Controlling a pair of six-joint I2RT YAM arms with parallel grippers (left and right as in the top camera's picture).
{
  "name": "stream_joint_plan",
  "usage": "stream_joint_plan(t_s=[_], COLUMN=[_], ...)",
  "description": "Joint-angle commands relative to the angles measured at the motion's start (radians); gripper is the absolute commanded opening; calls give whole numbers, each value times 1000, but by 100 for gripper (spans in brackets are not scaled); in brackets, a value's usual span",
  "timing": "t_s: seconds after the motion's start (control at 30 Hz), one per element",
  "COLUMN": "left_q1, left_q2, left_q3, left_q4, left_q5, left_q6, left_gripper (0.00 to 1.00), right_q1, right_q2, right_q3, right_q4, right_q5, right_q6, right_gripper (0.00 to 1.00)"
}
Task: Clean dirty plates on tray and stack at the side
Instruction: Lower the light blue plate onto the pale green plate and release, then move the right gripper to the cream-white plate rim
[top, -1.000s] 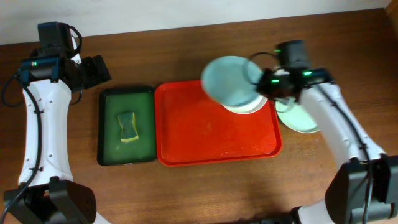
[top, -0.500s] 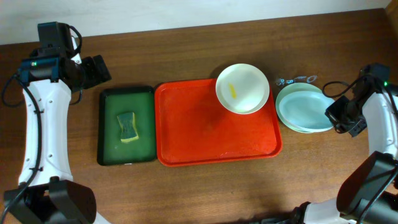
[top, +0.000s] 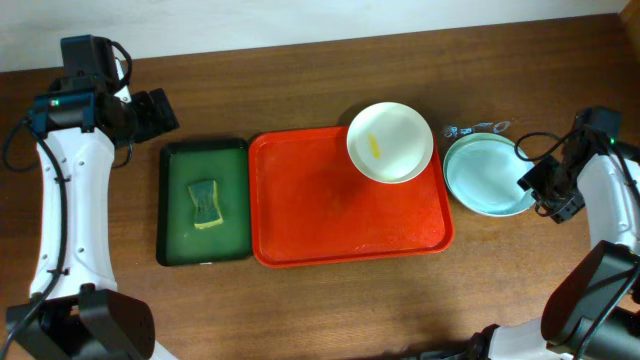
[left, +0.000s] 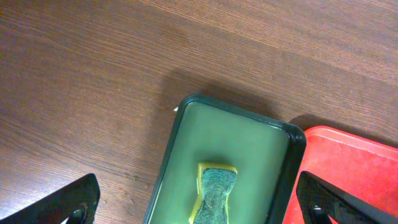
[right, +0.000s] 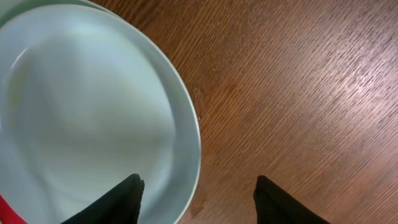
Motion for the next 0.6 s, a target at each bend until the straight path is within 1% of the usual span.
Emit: stream_joint_plan(t_s=[0.0,0.03,0.07,0.1,0.13,0.23,0.33,0.4,0.47,0.57], left_q1=[0,0,0,0,0,0,0,0,0,1], left_q2=[-7,-7,-7,-7,-7,-7,-7,-7,-7,-7], left_q3=[8,8,8,8,8,8,8,8,8,8], left_q4=[2,2,2,2,2,2,2,2,2,2], left_q5=[-4,-4,-4,-4,-4,-4,-4,-4,-3,-4], left_q6=[-5,-5,-5,-5,-5,-5,-5,-5,-5,-5], left_gripper=[99,99,99,99,99,99,99,99,99,99], right_q1=[2,2,2,2,2,2,2,2,3,2], right_q2=[-18,-18,-18,-17,-18,-18,-18,-18,-18,-18], right_q3=[-8,-8,-8,-8,-8,-13,-63,-121,-177,-183], right_q4=[-5,-8,-22,-43,-68,-160,-175,-130,-31,53], right_q5=[13,13,13,13,13,20,13,12,-4,-60], right_q6=[3,3,3,3,3,-34,-18,16,16,15], right_gripper=[59,55,42,20,4,4,4,4,4,4])
